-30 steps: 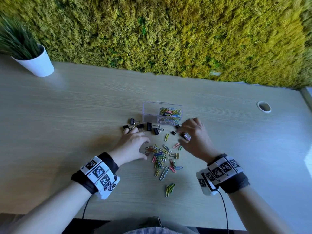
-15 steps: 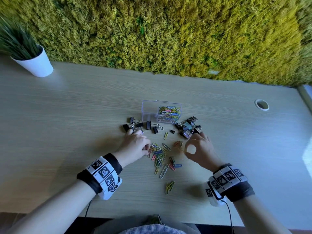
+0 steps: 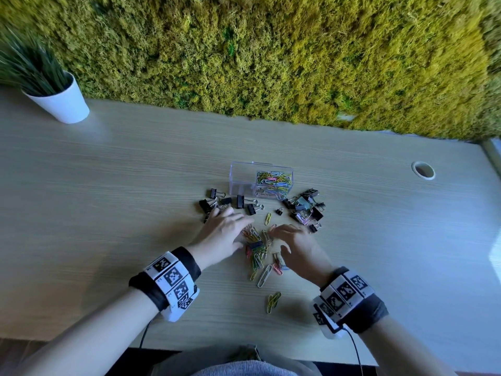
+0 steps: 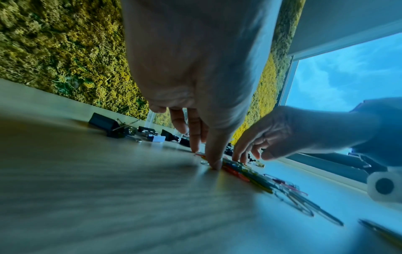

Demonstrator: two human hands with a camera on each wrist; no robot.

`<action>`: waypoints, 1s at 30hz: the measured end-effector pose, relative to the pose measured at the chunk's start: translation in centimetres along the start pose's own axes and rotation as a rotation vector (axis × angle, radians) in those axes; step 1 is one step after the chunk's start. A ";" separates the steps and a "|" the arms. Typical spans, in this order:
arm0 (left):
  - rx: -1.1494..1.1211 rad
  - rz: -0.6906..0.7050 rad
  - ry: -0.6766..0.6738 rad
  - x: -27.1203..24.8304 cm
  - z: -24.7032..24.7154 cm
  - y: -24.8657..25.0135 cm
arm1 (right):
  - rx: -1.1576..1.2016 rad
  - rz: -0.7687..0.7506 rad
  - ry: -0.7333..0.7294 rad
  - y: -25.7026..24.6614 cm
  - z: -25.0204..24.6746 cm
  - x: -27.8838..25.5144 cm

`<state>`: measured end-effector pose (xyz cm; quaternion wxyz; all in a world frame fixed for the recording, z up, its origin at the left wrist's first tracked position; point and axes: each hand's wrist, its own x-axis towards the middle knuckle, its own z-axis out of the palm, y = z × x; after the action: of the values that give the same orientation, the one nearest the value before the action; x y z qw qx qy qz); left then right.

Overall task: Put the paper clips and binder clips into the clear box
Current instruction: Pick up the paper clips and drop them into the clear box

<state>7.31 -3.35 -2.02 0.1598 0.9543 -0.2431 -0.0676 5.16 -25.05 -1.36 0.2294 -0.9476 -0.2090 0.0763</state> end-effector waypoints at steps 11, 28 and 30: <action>0.022 -0.007 -0.029 -0.1 0.1 0.1 | -0.068 -0.083 -0.077 -0.3 -0.1 2.0; 0.092 -0.044 -0.066 0.5 -0.8 0.3 | -0.148 -0.002 -0.170 -2.6 1.3 1.7; 0.088 -0.046 -0.036 0.3 -1.0 0.0 | -0.117 -0.006 -0.136 -2.6 1.3 2.1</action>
<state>7.79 -3.23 -1.13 0.1116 0.9644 -0.2266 -0.0778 5.81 -21.59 -1.38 0.1591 -0.9514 -0.2309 0.1273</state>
